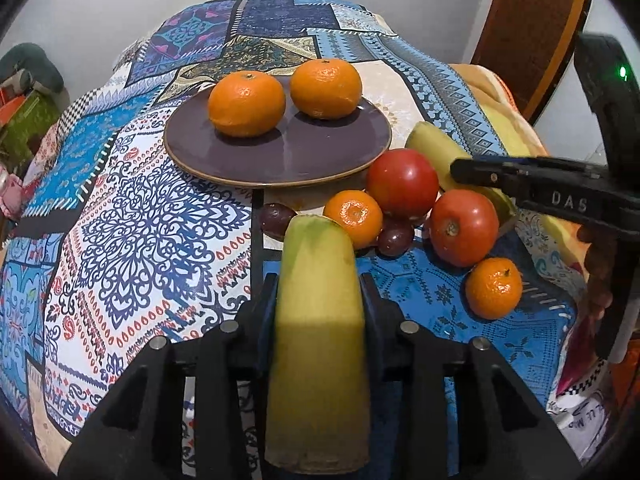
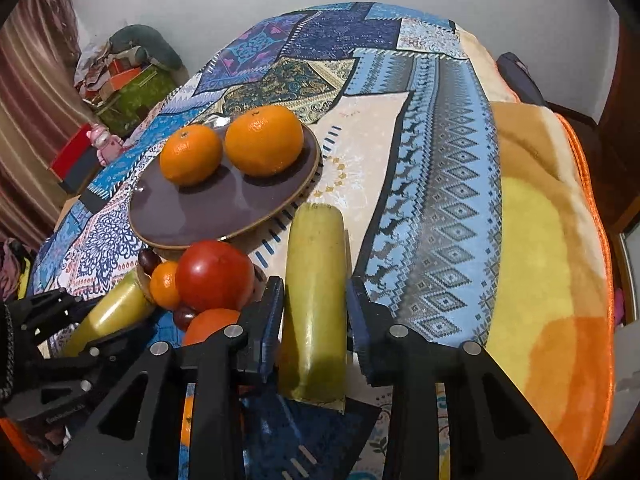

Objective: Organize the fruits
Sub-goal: 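Lay the sugarcane on the plate with the left tool while the right tool lays its piece between the oranges, then grasp a red tomato with the right tool while the left tool grasps another tomato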

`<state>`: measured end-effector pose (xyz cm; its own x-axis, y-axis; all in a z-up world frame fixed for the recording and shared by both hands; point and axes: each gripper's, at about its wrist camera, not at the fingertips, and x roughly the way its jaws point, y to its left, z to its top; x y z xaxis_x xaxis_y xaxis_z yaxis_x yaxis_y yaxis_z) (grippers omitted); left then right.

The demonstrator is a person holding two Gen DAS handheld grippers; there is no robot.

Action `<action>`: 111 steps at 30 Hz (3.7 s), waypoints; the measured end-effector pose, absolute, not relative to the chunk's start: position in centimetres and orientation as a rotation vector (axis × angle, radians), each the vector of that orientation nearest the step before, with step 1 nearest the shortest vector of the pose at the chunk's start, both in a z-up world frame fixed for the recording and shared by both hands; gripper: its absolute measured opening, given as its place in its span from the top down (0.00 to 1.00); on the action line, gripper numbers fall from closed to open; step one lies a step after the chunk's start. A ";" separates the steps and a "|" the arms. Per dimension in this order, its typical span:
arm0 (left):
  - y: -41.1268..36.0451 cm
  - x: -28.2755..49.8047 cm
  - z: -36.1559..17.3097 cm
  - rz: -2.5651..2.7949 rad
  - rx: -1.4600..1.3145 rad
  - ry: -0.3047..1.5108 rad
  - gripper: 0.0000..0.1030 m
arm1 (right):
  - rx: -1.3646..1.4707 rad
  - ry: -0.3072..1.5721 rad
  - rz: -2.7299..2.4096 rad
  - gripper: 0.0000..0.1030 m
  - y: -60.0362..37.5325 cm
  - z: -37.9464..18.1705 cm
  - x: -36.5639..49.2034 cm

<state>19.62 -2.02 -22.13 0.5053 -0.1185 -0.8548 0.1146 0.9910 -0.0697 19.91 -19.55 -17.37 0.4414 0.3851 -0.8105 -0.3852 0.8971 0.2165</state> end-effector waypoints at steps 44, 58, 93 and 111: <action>5.0 26.2 -15.2 -0.025 -0.105 0.897 0.63 | -0.025 0.851 0.583 0.69 -12.3 -11.8 23.5; 6.7 31.6 -17.5 0.008 -0.113 0.931 0.63 | -0.077 0.907 0.609 0.69 -8.1 -13.4 27.2; 6.8 32.1 -16.5 0.004 -0.113 0.911 0.64 | -0.110 0.868 0.601 0.66 -9.0 -11.3 26.3; 3.4 21.6 -11.2 -0.100 -0.047 0.828 0.46 | -0.056 0.805 0.533 0.53 -15.3 -9.1 18.3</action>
<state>21.62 3.40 -11.22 0.6718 -0.1069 -0.7329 0.0703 0.9943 -0.0805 18.34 -15.31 -9.14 0.5692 0.4327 -0.6992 -0.4740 0.8675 0.1510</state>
